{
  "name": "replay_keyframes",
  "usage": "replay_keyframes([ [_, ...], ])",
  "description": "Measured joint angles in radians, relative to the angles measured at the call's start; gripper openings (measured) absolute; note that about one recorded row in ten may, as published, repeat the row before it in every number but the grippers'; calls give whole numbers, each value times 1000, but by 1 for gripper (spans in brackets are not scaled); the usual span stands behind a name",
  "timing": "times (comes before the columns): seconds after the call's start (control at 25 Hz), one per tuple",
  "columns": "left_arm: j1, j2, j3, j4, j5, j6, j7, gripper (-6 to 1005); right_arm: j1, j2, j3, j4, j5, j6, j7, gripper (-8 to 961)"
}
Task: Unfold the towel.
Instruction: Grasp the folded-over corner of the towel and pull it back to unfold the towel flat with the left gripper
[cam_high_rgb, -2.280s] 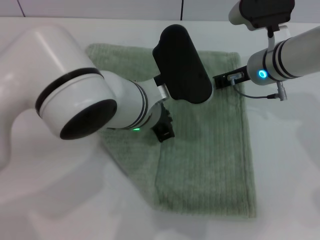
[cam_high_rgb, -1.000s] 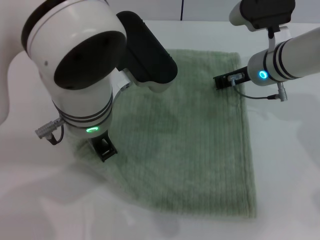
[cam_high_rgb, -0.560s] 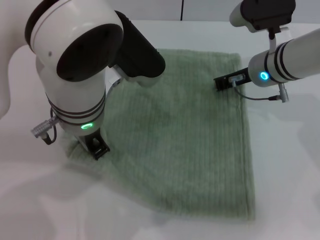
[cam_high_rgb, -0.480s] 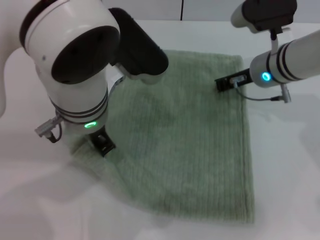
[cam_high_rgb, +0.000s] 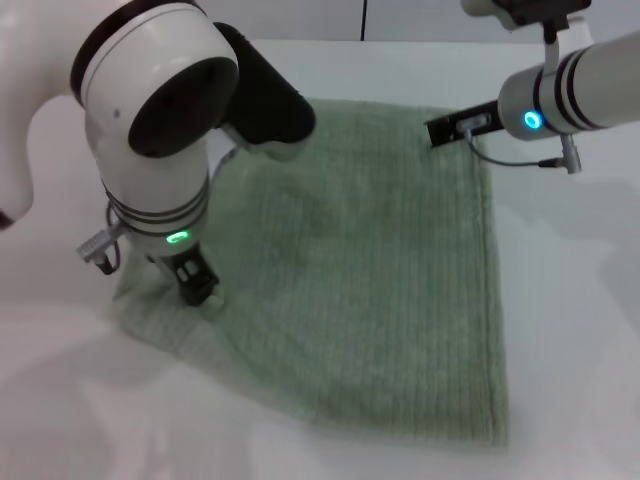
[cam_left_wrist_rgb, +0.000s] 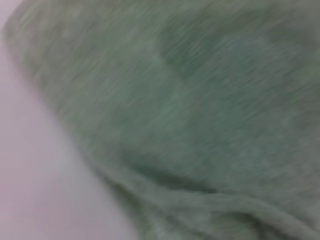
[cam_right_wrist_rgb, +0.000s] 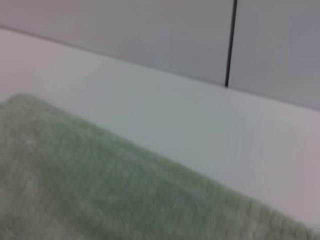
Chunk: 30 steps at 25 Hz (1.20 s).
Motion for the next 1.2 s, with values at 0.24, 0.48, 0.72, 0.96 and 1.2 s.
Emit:
replay_keyframes([
  [0.24,-26,11,-4,59,0,-3,-31,610,-4,-3,9,29,-15,2,0,18],
  [0.48,-55,15,9,51,0,-62,-87,817,-1,-5,11,50,-15,1,-4,24],
  [0.72,-91,56,119,22,1,-184,-264,850,-5,-6,20,66,-18,2,-9,31],
  [0.96,-96,58,169,36,1,-210,-348,849,-9,-6,21,66,-26,-3,-21,37],
  [1.2,-83,53,173,42,1,-208,-375,848,-10,-6,20,67,-34,-2,-24,43],
])
